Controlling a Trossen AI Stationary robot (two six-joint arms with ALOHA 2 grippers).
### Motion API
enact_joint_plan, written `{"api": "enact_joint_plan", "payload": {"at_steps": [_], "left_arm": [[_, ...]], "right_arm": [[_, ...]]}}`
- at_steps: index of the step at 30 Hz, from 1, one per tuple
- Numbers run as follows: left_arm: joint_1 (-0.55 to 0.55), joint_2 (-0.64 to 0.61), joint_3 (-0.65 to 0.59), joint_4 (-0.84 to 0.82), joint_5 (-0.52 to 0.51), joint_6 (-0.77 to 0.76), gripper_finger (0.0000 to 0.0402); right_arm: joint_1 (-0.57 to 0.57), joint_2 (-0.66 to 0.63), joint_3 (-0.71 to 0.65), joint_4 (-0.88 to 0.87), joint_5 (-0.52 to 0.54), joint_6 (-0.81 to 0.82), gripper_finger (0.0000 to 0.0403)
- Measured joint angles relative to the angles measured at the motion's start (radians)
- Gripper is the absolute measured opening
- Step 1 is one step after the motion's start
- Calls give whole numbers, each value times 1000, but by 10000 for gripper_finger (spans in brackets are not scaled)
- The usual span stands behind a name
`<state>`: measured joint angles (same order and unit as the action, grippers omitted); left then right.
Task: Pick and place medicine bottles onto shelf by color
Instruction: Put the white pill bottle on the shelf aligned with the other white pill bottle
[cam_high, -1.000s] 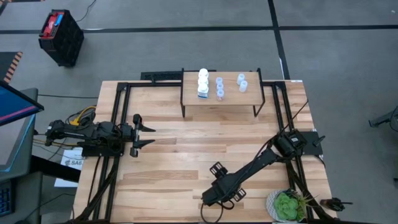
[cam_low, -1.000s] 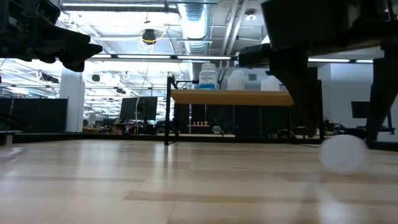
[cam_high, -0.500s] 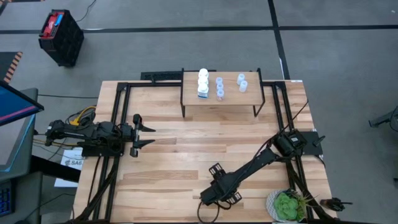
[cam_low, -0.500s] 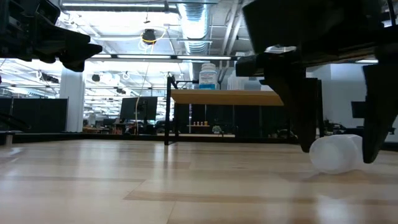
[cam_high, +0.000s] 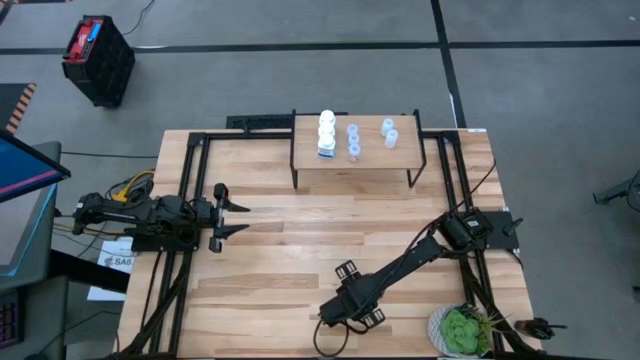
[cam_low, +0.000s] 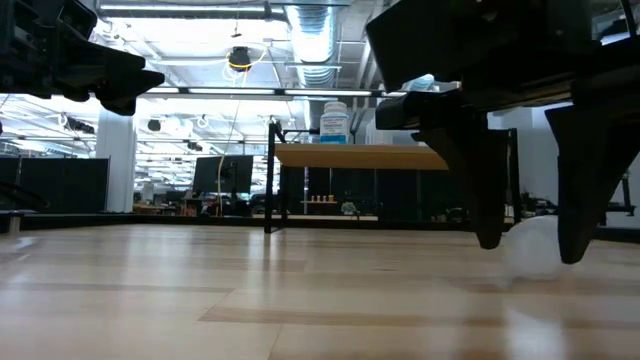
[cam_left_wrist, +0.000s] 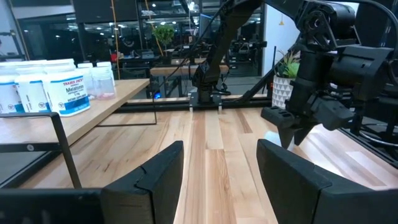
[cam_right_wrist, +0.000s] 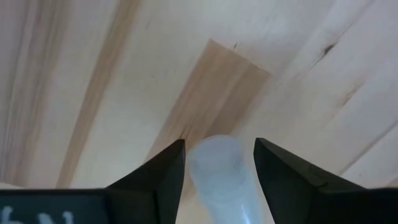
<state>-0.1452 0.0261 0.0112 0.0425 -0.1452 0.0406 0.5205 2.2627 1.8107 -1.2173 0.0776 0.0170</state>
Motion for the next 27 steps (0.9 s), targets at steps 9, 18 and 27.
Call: {"api": "enact_joint_plan", "payload": {"at_steps": [9,18,27], "left_arm": [[0,0,0,0,0,0,194],[0,0,0,0,0,0,194],[0,0,0,0,2,0,194]], "right_arm": [[0,0,0,0,0,2,182],[-27,-1,2,0,0,150,119],[-53,-41,0,6,124,246,117]]}}
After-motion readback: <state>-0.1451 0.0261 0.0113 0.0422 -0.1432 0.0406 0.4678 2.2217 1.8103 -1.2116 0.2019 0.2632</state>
